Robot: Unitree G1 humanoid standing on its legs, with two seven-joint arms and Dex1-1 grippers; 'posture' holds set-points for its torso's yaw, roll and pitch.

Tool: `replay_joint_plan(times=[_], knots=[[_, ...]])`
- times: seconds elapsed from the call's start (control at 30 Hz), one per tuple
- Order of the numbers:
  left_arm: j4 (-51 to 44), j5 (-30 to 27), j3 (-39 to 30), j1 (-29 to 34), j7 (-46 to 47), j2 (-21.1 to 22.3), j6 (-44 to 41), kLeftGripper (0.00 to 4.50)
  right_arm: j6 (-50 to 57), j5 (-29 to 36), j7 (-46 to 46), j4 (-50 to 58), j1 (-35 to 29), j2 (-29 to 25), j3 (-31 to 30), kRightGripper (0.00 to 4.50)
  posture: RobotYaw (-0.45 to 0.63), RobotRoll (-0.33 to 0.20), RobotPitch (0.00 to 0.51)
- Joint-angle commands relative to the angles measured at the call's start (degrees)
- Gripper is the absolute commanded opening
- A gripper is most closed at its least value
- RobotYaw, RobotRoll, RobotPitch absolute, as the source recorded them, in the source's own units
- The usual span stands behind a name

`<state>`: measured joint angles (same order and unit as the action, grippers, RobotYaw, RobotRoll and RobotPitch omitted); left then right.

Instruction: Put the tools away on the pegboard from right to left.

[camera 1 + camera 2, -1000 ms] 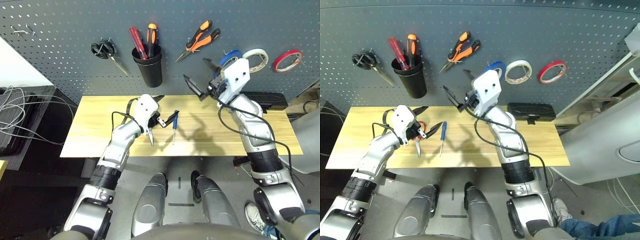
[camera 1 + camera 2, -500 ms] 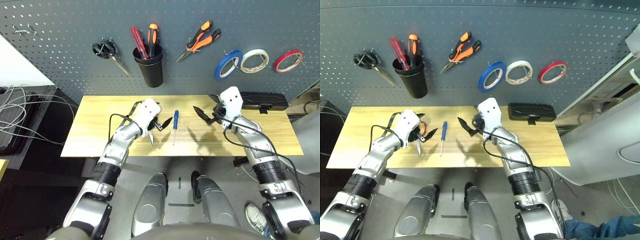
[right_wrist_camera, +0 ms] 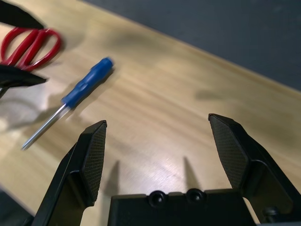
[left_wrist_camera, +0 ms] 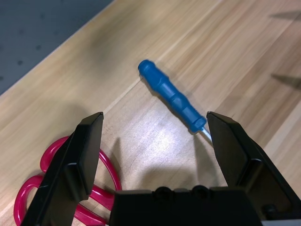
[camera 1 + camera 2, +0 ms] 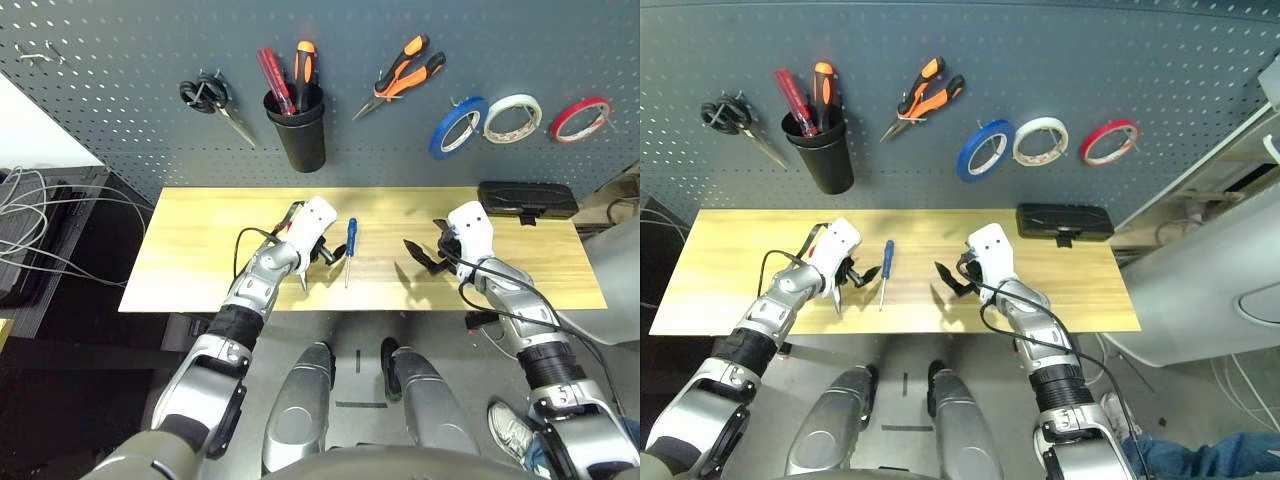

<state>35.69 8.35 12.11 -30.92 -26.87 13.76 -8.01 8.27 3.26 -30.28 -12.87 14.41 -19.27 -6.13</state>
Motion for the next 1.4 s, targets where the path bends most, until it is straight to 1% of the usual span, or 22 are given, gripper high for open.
replay_joint_plan(times=[0.03,0.1,0.3,0.5,0.57,0.73,0.8,0.87,1.07,1.13,1.17,1.33,1.4], knots=[[1.7,0.5,1.2,0.3,-0.6,-1.1,-1.7,4.50,1.7,-0.7,-0.7,2.9,-3.0,-0.6,-1.2,4.47,0.08,0.000,0.340],[1.5,0.7,1.5,0.5,-0.9,-1.3,-2.0,4.50,2.4,-0.8,-0.5,4.3,-4.0,-0.6,-1.2,4.47,0.07,0.000,0.344],[3.6,0.2,1.3,-1.1,-0.4,-4.0,-4.1,4.50,3.7,-1.2,-0.4,5.9,-5.1,-0.9,-1.2,4.47,0.05,0.000,0.361],[7.7,0.1,0.7,-3.0,0.8,-6.7,-4.4,4.50,4.9,-1.4,-0.1,8.0,-6.3,-0.8,-1.5,4.47,0.04,0.000,0.368],[9.4,0.0,0.2,-3.9,1.8,-7.3,-4.5,4.50,5.3,-1.4,0.0,8.7,-6.7,-0.7,-1.6,4.47,0.04,0.000,0.369],[18.2,-1.5,-3.6,-8.7,7.0,-9.6,-6.1,4.50,5.8,-1.4,0.1,9.8,-7.4,-0.4,-2.0,4.47,0.03,0.000,0.366],[21.1,-1.6,-4.5,-10.1,8.2,-9.9,-6.1,4.09,5.9,-1.4,0.1,9.8,-7.2,-0.2,-2.2,4.50,0.03,0.000,0.366],[22.9,-1.7,-5.0,-11.0,9.2,-10.3,-6.6,3.58,5.8,-1.3,0.2,9.4,-6.7,0.0,-2.1,4.50,0.03,0.000,0.365],[24.6,-1.3,-4.6,-12.0,9.4,-10.8,-7.7,1.51,5.3,-1.5,0.3,7.8,-4.9,0.4,-1.8,4.50,0.04,0.000,0.356],[24.3,-1.3,-4.6,-12.0,9.1,-11.0,-8.0,0.87,4.9,-1.6,0.3,7.1,-4.4,0.4,-1.7,4.50,0.05,0.000,0.349],[24.1,-1.4,-4.5,-11.9,8.9,-11.2,-7.8,0.64,4.6,-1.6,0.2,6.5,-4.0,0.4,-1.7,4.50,0.05,0.000,0.343],[16.9,-2.6,-5.1,-8.0,8.4,-11.6,-3.7,0.63,1.9,-1.5,-0.2,3.5,-1.7,0.4,-1.4,4.50,0.07,0.000,0.317],[11.9,-3.4,-5.6,-5.1,8.5,-11.2,-3.4,0.63,0.3,-0.5,-1.2,2.2,-0.1,0.9,-1.1,4.50,0.08,0.000,0.300]])
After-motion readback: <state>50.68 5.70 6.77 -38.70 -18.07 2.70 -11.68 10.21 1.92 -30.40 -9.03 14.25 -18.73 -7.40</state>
